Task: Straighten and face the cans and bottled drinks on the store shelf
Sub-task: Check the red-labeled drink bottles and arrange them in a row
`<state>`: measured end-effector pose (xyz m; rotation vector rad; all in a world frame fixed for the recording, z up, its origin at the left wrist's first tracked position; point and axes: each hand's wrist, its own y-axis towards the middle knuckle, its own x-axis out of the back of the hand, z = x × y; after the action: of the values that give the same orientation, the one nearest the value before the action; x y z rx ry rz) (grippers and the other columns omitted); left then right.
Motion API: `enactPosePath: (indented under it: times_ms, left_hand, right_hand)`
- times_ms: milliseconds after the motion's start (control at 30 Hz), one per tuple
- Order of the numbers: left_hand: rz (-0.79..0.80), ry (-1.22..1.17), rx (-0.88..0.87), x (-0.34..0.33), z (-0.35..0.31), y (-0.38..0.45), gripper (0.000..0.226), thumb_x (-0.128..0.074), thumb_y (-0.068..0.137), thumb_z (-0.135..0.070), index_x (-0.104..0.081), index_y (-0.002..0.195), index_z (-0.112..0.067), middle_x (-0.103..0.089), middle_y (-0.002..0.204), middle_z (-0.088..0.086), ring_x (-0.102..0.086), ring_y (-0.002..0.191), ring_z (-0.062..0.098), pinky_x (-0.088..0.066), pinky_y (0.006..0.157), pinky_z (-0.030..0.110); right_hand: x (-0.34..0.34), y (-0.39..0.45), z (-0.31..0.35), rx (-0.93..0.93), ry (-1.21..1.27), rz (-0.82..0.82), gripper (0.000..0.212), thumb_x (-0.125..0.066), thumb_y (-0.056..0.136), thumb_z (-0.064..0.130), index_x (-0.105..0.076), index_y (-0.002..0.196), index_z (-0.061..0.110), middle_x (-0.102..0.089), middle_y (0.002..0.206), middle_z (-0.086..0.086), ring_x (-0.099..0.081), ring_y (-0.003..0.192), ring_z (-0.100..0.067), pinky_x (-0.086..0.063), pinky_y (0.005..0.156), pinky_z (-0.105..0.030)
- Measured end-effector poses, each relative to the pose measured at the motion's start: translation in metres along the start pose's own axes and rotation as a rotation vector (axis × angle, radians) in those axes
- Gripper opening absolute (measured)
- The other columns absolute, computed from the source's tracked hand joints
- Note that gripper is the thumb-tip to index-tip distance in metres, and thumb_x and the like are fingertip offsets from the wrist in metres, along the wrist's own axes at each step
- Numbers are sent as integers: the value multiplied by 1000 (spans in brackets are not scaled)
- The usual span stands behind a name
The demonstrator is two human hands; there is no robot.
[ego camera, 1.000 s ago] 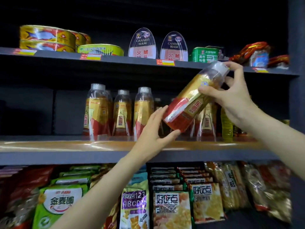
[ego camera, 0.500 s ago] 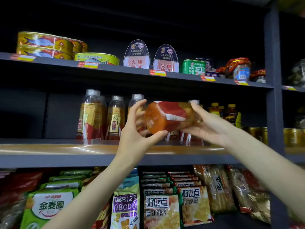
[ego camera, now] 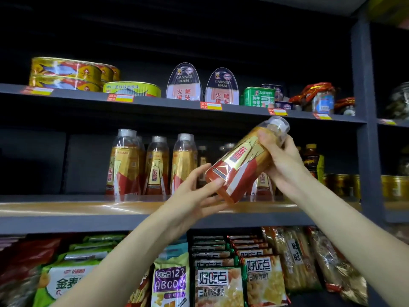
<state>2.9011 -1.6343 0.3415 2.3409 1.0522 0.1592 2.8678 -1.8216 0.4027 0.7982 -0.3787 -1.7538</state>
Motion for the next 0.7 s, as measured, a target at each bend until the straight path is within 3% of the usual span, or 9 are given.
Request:
enactPosePath:
  times_ms: [67,200,267,367,433,567,700]
  left_hand:
    - [-39,100,-61,-3,1,1,61,-74,67,-22,-50,123,-29,-63,114,8,-66,100,23,-57,80,34]
    - [-287,684,-410,-4,4,8,62,-78,70,-17,-48,120,-39,-46,122,-8,-52,111,9,-54,78,17]
    - [-279,885,-524,-1,6,9,66,-79,70,-18,-44,118,-47,-38,123,-9,-42,117,6,-49,88,18]
    - [-167,1020,-610,6,13,5,65,-78,71,-20,-43,116,-52,-37,124,-15,-37,119,-3,-44,93,14]
    - [-124,1037,-606,15,18,2,54,-72,77,-18,-48,111,-51,-40,122,-22,-38,118,-9,-39,93,6]
    - [-258,1146,-566,31,19,5,34,-61,87,-18,-56,109,-43,-43,118,-26,-38,116,-7,-29,90,5]
    - [-277,1132,-574,28,17,11,35,-55,89,-13,-58,111,-40,-44,121,-28,-36,118,-9,-27,95,12]
  right_hand:
    - [3,0,3,-12,-96,68,55,-66,84,30,-42,133,20,-59,121,-9,-63,103,-21,-57,76,-35]
    - [5,-6,1,-241,-208,177,58,-63,85,37,-42,134,13,-58,126,-13,-67,99,-28,-59,76,-38]
    - [4,-9,-5,-292,-128,199,67,-71,77,34,-42,133,10,-59,124,-15,-65,102,-31,-59,78,-41]
    - [7,-11,-10,-289,-73,140,63,-75,75,27,-47,128,8,-64,115,-15,-67,99,-30,-60,73,-41]
    - [11,-9,-11,-178,-162,108,64,-78,74,23,-47,128,11,-66,113,-8,-66,100,-24,-59,75,-37]
    - [18,-13,-11,322,-718,125,77,-85,65,20,-36,123,32,-51,114,20,-53,111,-7,-47,91,-27]
    - [23,-14,-14,435,-734,146,82,-84,67,18,-31,127,35,-43,113,30,-47,114,-4,-41,88,-14]
